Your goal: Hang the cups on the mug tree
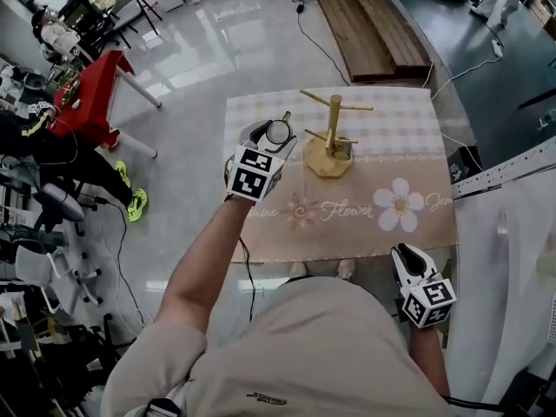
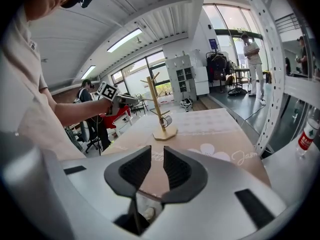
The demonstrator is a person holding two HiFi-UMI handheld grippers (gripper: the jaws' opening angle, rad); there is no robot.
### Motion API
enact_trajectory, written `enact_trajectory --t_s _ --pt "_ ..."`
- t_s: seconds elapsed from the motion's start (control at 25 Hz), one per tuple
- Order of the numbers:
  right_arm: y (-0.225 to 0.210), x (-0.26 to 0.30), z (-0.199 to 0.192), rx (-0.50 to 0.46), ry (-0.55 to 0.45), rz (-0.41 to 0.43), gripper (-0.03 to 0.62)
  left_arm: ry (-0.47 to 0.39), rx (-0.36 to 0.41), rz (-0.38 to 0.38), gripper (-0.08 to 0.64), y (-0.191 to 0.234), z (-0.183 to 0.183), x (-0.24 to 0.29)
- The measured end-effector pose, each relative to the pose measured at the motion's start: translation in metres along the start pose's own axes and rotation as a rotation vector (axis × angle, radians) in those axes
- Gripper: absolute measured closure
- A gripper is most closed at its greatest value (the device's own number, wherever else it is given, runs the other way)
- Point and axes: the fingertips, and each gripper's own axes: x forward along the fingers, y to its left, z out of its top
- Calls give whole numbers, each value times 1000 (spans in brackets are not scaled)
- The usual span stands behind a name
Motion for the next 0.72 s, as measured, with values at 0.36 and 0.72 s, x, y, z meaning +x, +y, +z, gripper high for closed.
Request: enact_trajectory --t_s 0.36,0.72 --pt "-16 0 2 7 -17 32 507 -74 38 52 287 3 56 -2" --pt "-31 -1 1 -1 -16 58 507 -119 83 97 287 -2 89 -7"
